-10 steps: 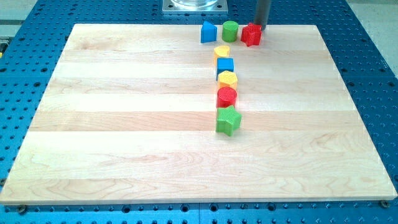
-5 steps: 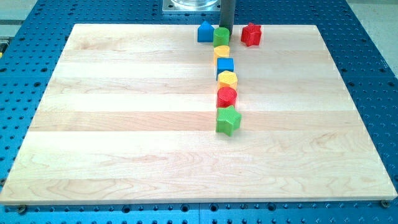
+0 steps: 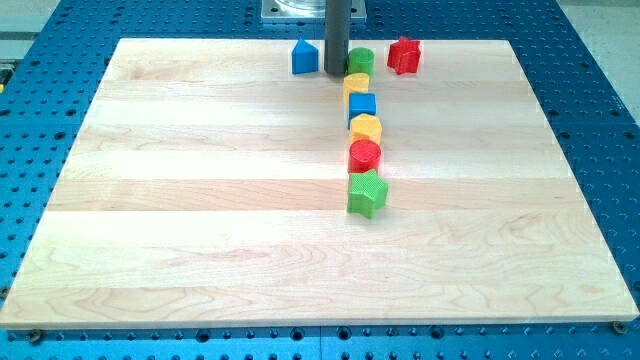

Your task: Place the heart and green circle in a vertical line

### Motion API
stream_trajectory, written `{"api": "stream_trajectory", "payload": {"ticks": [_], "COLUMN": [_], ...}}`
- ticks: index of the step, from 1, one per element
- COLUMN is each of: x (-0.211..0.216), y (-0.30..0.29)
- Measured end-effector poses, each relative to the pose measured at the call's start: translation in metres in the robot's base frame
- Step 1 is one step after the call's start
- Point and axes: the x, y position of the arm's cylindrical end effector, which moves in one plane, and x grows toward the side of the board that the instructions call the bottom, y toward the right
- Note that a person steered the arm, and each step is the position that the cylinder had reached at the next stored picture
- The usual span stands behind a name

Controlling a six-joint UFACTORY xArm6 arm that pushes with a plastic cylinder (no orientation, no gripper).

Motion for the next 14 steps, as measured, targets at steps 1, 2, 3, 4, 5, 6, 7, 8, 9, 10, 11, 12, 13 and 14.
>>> {"api": "stream_trajectory", "payload": {"ticks": [1, 2, 3, 4, 5, 6, 7, 8, 9, 10, 11, 12, 13, 14], "x": [0.033, 0.030, 0.015, 0.010, 0.008, 0.000, 0.001, 0.017, 0.047, 0.054, 0.054, 0.054, 0.054, 0.054], "y": [-0.001, 0.024, 0.026, 0.026, 0.040, 0.039, 0.047, 0.078, 0.108, 0.098, 0.089, 0.079, 0.071, 0.062]}}
